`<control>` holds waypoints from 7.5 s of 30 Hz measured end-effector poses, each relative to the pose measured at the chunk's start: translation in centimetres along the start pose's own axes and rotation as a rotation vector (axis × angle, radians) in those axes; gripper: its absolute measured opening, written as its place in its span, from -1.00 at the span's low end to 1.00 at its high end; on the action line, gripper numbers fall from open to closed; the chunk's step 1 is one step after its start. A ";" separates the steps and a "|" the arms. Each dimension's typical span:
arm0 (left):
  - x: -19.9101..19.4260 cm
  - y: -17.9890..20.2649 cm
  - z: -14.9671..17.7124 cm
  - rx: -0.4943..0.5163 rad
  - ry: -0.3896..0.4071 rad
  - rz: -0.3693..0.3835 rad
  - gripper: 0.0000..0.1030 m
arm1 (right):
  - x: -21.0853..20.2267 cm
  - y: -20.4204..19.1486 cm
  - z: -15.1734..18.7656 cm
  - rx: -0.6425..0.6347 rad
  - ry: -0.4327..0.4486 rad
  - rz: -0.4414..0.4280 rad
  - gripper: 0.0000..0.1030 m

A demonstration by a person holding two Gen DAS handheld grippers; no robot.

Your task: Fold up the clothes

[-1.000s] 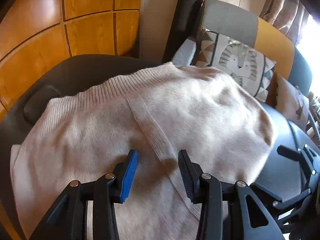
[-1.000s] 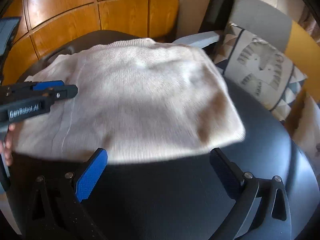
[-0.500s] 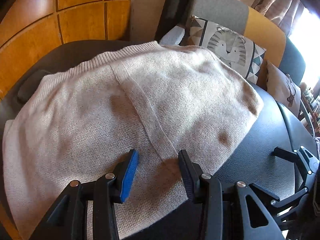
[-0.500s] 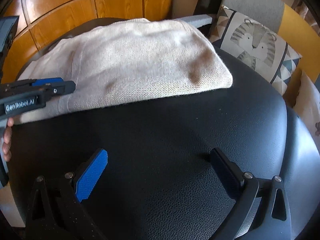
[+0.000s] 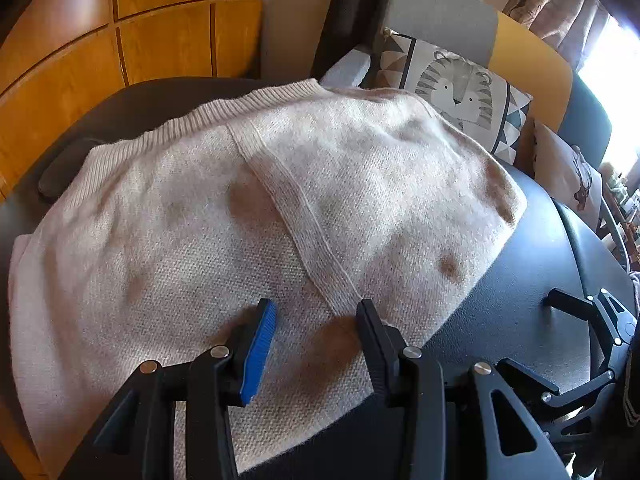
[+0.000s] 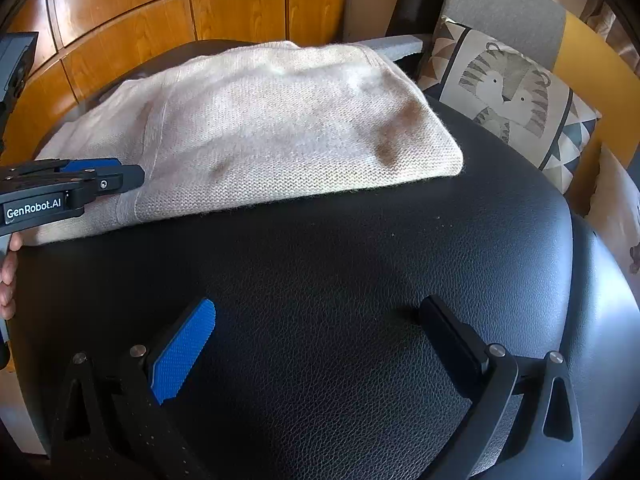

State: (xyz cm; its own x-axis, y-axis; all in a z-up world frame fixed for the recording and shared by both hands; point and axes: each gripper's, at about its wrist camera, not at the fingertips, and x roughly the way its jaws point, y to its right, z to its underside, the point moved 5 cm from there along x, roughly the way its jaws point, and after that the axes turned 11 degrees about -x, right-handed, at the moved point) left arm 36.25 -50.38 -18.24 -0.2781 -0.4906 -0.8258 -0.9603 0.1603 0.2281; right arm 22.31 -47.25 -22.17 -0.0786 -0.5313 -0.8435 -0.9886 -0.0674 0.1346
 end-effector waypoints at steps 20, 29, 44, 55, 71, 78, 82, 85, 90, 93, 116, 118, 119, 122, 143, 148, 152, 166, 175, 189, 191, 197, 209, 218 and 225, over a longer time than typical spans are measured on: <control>-2.6 2.8 4.7 0.009 -0.054 0.078 -0.16 | -4.7 1.0 6.2 0.156 -0.036 0.049 1.00; -3.4 7.4 8.4 0.068 -0.102 0.131 -0.16 | -8.7 3.5 11.7 0.318 -0.009 0.130 1.00; -4.4 13.0 11.9 0.194 -0.113 0.136 -0.16 | -11.8 8.4 20.1 0.457 -0.031 0.282 1.00; -4.3 13.3 12.5 0.237 -0.075 0.129 -0.11 | -11.8 8.4 20.7 0.451 -0.008 0.290 1.00; -4.4 13.5 13.0 0.262 -0.038 0.158 0.13 | -11.8 8.1 20.8 0.446 0.002 0.301 1.00; -4.4 13.6 13.3 0.268 -0.027 0.169 0.21 | -11.8 8.1 20.9 0.444 0.002 0.303 1.00; -4.5 13.7 13.5 0.270 -0.019 0.170 0.21 | -11.8 8.1 20.9 0.444 0.002 0.304 1.00; -4.6 13.7 13.5 0.273 -0.014 0.172 0.22 | -11.8 8.1 20.8 0.443 0.002 0.305 1.00; -4.6 13.6 13.4 0.275 -0.012 0.173 0.22 | -11.7 8.0 20.8 0.443 0.002 0.305 1.00; -4.5 13.6 13.4 0.276 -0.011 0.174 0.22 | -11.7 8.0 20.7 0.444 0.002 0.306 1.00; -4.5 13.7 13.3 0.282 0.006 0.182 0.23 | -11.8 8.1 20.8 0.443 0.003 0.306 1.00; -4.5 13.7 13.3 0.282 0.007 0.183 0.23 | -11.8 8.1 20.8 0.444 0.003 0.306 1.00; -4.5 13.7 13.3 0.282 0.008 0.184 0.23 | -11.8 8.0 20.8 0.444 0.003 0.306 1.00; -4.6 13.6 13.4 0.281 0.012 0.186 0.23 | -11.8 8.0 20.8 0.444 0.003 0.306 1.00; -5.2 13.9 13.9 0.264 0.028 0.118 0.24 | -11.8 8.2 20.8 0.451 0.008 0.296 1.00; -5.7 14.4 14.7 0.259 -0.009 0.097 0.24 | -11.8 8.1 20.8 0.454 0.010 0.296 1.00; -6.1 14.8 15.4 0.260 -0.039 0.085 0.24 | -11.7 8.0 20.7 0.454 0.010 0.297 1.00; -6.9 15.1 16.9 0.247 -0.063 0.081 0.31 | -11.8 7.9 20.8 0.454 0.014 0.298 1.00; -7.8 16.0 17.3 0.248 -0.109 0.106 0.29 | -11.9 8.0 20.9 0.453 0.016 0.297 1.00; -12.2 19.9 17.4 0.300 -0.083 0.233 0.31 | -21.6 11.1 28.6 0.680 0.050 0.429 1.00; -12.1 20.0 17.8 0.301 -0.093 0.237 0.31 | -23.4 11.6 29.8 0.711 0.062 0.459 1.00; -11.6 19.8 18.6 0.292 -0.120 0.241 0.31 | -24.0 10.3 28.8 0.741 0.111 0.386 1.00; -9.6 7.9 10.0 -0.002 -0.021 0.129 0.31 | -19.8 4.4 14.3 0.435 0.147 0.198 1.00; -6.4 -1.8 3.2 -0.193 0.027 0.060 0.31 | -11.6 5.5 3.2 0.407 0.125 0.066 1.00; -4.7 -5.8 -0.3 -0.252 0.060 0.017 0.31 | -7.8 4.6 -4.6 0.291 0.151 0.074 1.00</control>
State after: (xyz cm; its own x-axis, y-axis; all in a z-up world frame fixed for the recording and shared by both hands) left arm 43.11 -49.27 -15.54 -0.2879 -0.5407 -0.7904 -0.9283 -0.0454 0.3691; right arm 18.96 -47.28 -12.64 -0.1534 -0.6464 -0.7474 -0.9779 0.2083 0.0206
